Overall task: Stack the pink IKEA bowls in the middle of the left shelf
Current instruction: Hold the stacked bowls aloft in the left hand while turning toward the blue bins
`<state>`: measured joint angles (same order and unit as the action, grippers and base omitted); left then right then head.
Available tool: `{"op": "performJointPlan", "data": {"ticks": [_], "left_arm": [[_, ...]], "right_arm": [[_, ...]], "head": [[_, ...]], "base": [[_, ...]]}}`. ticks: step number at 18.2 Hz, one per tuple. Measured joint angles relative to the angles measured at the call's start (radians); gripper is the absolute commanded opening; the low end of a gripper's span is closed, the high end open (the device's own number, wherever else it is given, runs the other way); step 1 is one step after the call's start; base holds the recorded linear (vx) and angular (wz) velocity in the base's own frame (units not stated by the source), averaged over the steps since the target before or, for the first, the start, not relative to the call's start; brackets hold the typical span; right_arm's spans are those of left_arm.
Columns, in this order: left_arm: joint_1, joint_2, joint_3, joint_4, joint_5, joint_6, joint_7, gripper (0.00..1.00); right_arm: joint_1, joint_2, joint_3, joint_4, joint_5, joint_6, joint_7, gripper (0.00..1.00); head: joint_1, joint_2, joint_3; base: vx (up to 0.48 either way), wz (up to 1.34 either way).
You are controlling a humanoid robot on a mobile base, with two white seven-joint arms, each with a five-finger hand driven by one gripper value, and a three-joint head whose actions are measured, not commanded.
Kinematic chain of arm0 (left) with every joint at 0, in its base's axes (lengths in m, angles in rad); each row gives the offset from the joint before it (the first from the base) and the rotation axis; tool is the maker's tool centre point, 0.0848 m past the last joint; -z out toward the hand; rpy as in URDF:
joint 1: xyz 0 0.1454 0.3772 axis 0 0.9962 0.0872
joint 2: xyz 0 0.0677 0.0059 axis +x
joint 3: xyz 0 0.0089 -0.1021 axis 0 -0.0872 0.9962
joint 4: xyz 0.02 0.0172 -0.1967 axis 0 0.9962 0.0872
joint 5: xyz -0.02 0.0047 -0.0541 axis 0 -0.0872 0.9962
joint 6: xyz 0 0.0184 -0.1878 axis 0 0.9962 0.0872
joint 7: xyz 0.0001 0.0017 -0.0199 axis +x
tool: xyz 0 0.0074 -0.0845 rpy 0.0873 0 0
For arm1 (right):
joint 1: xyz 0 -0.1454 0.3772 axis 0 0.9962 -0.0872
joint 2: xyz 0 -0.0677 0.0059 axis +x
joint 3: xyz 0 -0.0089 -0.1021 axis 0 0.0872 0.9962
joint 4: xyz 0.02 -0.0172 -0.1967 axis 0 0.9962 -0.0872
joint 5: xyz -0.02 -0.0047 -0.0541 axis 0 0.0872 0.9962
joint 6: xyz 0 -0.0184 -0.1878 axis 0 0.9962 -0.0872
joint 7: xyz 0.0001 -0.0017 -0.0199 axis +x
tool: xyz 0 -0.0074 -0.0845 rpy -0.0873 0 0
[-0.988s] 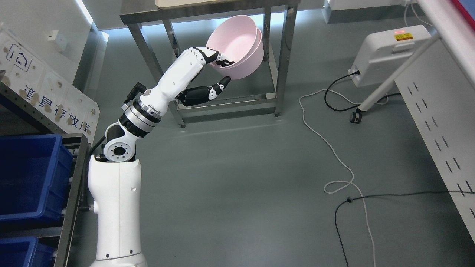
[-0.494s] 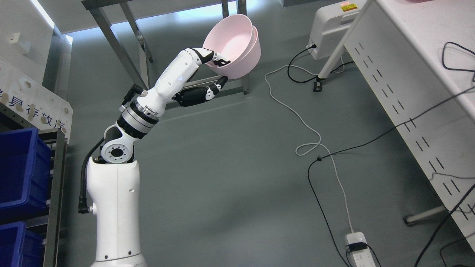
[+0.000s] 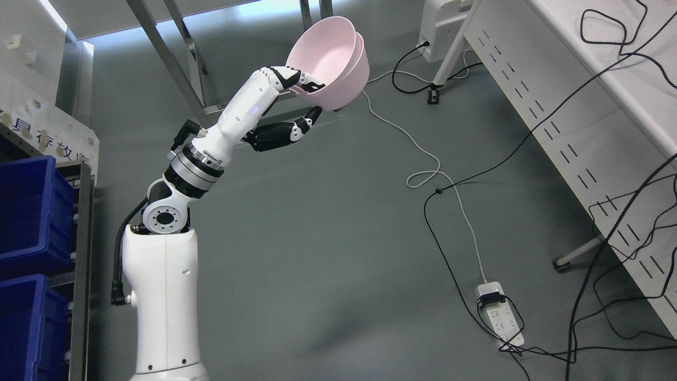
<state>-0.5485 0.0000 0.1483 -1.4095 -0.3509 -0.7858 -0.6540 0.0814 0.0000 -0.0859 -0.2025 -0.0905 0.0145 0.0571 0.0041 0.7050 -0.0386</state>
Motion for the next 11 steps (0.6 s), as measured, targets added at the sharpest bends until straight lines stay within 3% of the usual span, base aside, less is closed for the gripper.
{"op": "performJointPlan", "data": {"ticks": [6,11], "left_arm": [[0.003,0.000,0.003,-0.003,0.004,0.000,0.000,0.03],[0.013,0.000,0.012,-0.019,0.007,0.000,-0.009,0.03]], "right_arm": [[0.000,0.000,0.000,0.000,0.000,0.000,0.004,1.00],[0.000,0.000,0.000,0.000,0.000,0.000,0.004,1.00]], "head": [[0.0000,0.000,0.000],[0.0000,0.000,0.000]], "base": [[-0.244,0.39],[-0.200,0.81]]}}
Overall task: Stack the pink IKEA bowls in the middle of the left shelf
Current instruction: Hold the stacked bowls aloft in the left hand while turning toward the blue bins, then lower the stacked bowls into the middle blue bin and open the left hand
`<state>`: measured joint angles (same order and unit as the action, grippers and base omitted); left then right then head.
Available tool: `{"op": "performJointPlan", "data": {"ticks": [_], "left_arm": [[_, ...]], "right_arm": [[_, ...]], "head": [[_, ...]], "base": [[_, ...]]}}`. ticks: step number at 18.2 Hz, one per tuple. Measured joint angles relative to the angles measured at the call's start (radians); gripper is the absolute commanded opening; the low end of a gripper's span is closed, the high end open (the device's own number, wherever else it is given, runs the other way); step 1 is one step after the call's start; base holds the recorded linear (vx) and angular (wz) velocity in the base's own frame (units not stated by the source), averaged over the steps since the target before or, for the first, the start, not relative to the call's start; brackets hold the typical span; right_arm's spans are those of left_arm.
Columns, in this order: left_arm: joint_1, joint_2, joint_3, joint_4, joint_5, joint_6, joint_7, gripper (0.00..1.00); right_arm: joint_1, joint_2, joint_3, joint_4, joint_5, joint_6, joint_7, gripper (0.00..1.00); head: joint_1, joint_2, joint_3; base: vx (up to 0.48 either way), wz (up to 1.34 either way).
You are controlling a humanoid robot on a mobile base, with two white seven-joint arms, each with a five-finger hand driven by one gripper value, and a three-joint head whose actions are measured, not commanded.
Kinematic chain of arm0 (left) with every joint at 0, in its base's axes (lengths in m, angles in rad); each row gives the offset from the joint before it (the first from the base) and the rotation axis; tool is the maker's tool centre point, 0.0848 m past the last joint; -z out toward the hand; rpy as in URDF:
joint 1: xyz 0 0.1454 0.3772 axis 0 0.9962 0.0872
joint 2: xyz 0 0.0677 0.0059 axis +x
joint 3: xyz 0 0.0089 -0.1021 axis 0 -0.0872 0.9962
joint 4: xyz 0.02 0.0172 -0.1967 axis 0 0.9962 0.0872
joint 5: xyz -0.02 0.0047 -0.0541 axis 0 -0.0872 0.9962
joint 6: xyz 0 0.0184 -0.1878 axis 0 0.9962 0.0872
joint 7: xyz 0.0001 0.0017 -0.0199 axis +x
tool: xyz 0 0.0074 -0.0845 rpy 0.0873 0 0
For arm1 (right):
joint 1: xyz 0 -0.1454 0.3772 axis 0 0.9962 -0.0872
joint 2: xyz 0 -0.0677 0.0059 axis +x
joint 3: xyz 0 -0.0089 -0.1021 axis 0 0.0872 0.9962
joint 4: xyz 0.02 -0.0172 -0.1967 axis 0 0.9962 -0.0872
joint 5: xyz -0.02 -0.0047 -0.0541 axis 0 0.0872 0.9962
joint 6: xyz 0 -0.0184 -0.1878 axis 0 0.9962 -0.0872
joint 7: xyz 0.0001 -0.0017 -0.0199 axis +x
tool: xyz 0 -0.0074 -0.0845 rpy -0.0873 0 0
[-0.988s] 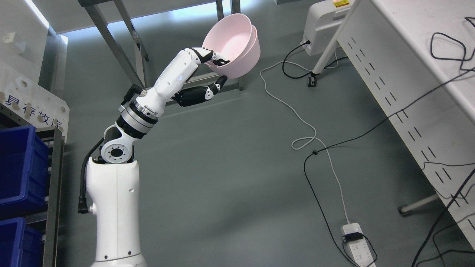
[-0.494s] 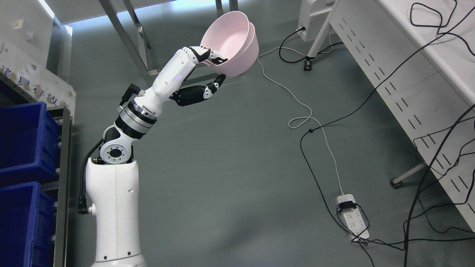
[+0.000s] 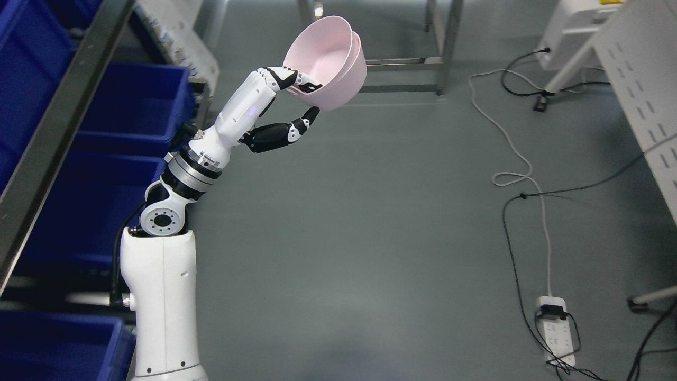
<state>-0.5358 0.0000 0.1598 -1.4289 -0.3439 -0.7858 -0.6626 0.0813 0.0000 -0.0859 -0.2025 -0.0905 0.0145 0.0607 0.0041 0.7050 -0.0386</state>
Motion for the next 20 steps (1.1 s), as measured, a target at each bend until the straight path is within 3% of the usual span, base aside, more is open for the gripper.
{"op": "performJointPlan", "data": {"ticks": [6,11,20], "left_arm": [[-0.039,0.000,-0.042,-0.051,0.047,0.000,-0.019,0.03],[-0.221,0.000,-0.129,-0.085,0.071,0.011,-0.025,0.03],[-0.450,0.000,-0.261,-0.088,-0.063,0.302,-0.121,0.03]], "right_arm": [[0.000,0.000,0.000,0.000,0.000,0.000,0.000,1.00],[0.000,0.000,0.000,0.000,0.000,0.000,0.000,1.00],[0.000,0.000,0.000,0.000,0.000,-0.003,0.000,1.00]], "head": [[0.0000,0.000,0.000],[0.0000,0.000,0.000],[0.0000,0.000,0.000]], "base": [[-0.184,1.05],[-0.135,1.18],[-0.007,0.82]]}}
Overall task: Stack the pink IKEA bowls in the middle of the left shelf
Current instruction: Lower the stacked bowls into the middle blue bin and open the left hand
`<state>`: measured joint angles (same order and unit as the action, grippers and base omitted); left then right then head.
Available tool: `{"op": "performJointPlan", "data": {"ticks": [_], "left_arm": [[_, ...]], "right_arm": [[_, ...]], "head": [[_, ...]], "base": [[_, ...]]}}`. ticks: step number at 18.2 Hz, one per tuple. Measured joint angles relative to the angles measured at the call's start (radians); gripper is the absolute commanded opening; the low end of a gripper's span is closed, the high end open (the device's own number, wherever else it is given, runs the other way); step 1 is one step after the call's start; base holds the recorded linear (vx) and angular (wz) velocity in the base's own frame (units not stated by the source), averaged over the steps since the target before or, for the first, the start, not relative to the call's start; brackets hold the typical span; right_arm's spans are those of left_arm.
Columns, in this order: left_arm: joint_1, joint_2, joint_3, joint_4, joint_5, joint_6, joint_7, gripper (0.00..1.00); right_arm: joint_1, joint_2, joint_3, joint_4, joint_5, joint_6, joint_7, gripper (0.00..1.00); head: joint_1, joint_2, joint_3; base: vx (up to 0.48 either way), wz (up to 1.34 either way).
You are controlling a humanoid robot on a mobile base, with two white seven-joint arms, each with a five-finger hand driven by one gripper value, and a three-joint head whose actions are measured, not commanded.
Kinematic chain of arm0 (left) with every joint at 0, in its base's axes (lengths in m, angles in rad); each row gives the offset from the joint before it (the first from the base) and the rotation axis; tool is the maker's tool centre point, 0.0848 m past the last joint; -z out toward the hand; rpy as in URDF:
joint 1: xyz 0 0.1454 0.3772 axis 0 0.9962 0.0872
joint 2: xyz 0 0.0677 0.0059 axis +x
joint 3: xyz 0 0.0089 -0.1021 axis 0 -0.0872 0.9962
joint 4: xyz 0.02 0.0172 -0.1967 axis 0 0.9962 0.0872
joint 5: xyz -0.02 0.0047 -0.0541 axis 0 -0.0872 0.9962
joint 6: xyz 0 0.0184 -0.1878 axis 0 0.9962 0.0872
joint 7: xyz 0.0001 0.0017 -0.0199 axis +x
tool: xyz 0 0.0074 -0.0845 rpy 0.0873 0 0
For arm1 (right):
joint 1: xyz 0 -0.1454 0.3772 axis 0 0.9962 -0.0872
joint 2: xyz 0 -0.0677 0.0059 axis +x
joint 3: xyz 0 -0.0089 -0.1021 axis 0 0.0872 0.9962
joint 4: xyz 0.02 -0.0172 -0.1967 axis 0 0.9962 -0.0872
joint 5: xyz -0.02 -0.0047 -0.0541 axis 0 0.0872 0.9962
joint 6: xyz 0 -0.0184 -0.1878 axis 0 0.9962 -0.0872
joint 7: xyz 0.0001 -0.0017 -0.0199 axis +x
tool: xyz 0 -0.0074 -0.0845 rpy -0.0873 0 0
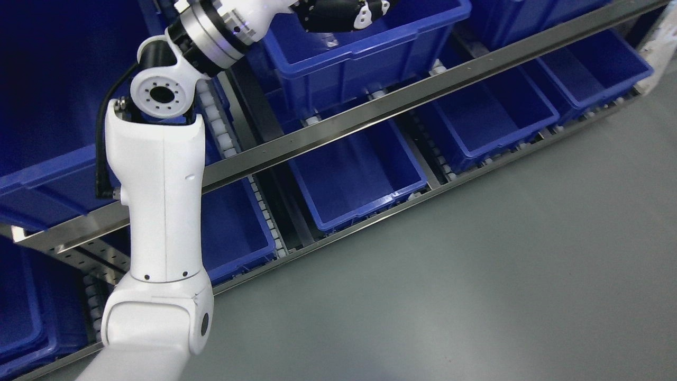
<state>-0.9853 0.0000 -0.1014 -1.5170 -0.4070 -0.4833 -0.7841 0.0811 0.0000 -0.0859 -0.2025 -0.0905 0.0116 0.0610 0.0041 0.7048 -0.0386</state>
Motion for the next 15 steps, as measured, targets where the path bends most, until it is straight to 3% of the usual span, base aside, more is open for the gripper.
{"op": "performJointPlan", "data": {"ticks": [4,15], "left_arm": [[-0.089,0.000,-0.073,0.042,-0.090,0.120,-0.012,0.04],[-0.231,0.000,-0.233,0.274,-0.224,0.151,-0.011,0.04]], "right_arm": [[0.000,0.000,0.000,0.000,0.000,0.000,0.000,1.00],[0.000,0.000,0.000,0.000,0.000,0.003,0.005,1.00]], "head": [[0.0000,0.000,0.000],[0.0000,0.000,0.000]], "base": [[0.087,0.40],[0.092,0.06]]}}
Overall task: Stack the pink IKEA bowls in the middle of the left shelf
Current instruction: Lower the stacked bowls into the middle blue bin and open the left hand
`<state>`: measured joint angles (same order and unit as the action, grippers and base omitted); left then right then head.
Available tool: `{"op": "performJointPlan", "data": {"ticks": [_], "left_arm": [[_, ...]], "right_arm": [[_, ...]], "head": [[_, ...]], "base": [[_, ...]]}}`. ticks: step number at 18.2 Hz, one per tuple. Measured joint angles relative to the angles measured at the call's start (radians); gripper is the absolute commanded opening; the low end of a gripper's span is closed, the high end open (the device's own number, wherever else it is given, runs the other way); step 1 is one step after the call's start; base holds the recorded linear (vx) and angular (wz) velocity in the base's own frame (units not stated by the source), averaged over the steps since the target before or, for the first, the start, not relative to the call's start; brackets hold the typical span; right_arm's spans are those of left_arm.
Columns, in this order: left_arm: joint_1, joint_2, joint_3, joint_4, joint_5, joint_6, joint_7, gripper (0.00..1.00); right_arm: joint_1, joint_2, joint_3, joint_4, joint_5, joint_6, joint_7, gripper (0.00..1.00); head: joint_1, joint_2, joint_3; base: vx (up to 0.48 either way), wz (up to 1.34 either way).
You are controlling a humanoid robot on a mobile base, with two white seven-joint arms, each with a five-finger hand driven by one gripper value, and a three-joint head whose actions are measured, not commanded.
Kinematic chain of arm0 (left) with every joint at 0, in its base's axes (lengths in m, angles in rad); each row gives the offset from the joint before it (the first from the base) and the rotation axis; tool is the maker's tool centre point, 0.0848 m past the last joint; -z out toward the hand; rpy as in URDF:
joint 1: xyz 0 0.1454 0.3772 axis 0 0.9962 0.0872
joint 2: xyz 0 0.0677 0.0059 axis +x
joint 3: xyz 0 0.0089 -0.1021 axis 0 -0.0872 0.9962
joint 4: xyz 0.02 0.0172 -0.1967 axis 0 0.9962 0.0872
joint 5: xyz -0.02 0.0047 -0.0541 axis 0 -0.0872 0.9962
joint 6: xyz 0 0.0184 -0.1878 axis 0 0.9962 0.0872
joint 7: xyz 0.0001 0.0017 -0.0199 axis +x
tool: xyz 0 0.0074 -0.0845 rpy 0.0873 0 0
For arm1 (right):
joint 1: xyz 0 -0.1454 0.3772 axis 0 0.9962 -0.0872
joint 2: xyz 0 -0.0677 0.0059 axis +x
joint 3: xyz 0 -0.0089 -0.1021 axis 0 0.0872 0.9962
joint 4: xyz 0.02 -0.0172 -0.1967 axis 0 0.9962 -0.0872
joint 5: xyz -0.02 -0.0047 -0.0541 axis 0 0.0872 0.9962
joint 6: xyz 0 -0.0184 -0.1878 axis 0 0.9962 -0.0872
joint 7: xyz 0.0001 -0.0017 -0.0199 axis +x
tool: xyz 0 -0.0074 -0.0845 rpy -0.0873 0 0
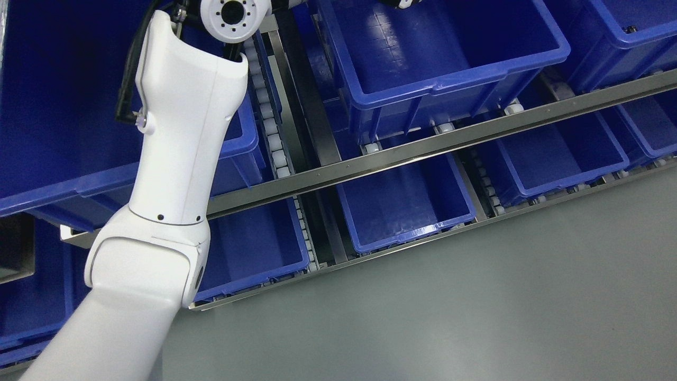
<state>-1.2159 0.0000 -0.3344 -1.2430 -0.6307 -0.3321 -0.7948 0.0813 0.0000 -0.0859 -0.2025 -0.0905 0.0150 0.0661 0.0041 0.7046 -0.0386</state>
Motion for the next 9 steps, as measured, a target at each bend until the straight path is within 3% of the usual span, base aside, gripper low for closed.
{"op": "performJointPlan", "data": {"ticks": [6,9], "left_arm": [[-0.011,0.000,-0.050,0.096,-0.043,-0.006,0.006,0.05],[-0.008,0.000,-0.065,0.129,-0.053,-0.008,0.009,0.10]], "right_arm": [[0.000,0.000,0.000,0.000,0.000,0.000,-0.003,1.00],[0.000,0.000,0.000,0.000,0.000,0.000,-0.004,1.00]], "head": [[0.0000,0.000,0.000],[0.0000,0.000,0.000]], "base": [[0.046,-0.11],[0.019,-0.05]]}}
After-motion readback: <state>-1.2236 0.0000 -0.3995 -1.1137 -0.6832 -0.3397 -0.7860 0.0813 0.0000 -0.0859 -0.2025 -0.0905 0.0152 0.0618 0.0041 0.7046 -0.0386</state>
